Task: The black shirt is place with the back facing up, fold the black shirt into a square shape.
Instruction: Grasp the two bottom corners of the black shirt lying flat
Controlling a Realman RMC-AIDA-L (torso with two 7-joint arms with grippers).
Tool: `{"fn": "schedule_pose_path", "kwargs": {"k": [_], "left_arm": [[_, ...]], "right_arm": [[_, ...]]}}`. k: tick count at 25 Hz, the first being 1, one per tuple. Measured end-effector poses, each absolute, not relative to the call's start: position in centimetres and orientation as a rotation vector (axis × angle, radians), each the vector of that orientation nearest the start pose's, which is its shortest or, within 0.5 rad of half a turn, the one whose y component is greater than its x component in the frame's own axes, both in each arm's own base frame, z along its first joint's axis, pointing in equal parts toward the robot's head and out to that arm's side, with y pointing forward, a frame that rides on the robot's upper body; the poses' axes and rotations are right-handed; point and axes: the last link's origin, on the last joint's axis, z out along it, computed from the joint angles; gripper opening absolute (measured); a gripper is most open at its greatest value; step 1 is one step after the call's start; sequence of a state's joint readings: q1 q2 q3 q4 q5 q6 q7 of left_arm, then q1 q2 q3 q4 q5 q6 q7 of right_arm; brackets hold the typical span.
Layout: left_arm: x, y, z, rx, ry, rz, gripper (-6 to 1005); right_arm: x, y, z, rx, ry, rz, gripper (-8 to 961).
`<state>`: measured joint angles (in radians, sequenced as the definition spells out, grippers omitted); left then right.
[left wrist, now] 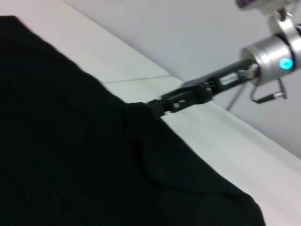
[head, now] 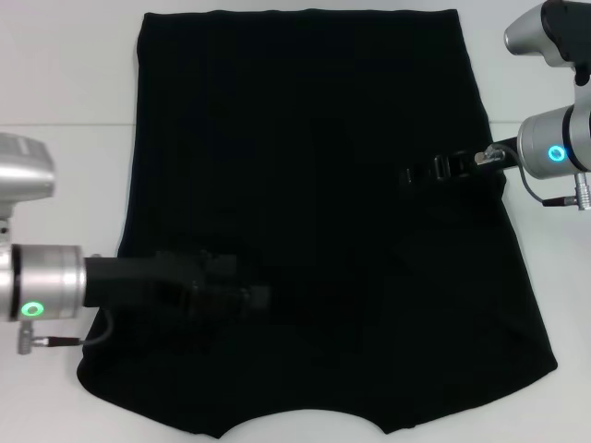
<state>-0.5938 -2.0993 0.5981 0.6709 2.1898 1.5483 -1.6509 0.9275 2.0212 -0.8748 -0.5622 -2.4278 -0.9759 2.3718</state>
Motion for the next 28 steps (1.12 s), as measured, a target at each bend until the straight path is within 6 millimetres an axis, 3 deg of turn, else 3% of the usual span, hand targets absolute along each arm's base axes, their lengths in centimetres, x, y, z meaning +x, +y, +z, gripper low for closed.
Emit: {"fn": "schedule_pose_path", "kwargs": {"k": [6, 11, 18, 22, 28], "left_arm": [[-27.8, 32.6, 1.5, -2.652, -1.108, -0.588, 881], [-29.8, 30.7, 3.8, -2.593, -1.179, -0.526, 876], [-32.9, 28.6, 6.7, -2.443, -1.268, -0.448, 870], [-34.1, 28.2, 7.2, -2.385, -1.294, -0.406, 866], [-34.6, 28.4, 5.9, -2.383, -1.331, -0.358, 860]], "right_arm": [[20.1, 45.4, -0.5, -2.380, 1.209, 0.196, 593], [20.0, 44.1, -1.6, -2.501, 1.121, 0.227, 593], [19.9, 43.5, -2.6, -2.543, 1.069, 0.242, 592], [19.5, 43.5, -2.8, -2.546, 1.059, 0.246, 587], [19.4, 43.6, -2.7, -2.545, 1.060, 0.250, 584]]}}
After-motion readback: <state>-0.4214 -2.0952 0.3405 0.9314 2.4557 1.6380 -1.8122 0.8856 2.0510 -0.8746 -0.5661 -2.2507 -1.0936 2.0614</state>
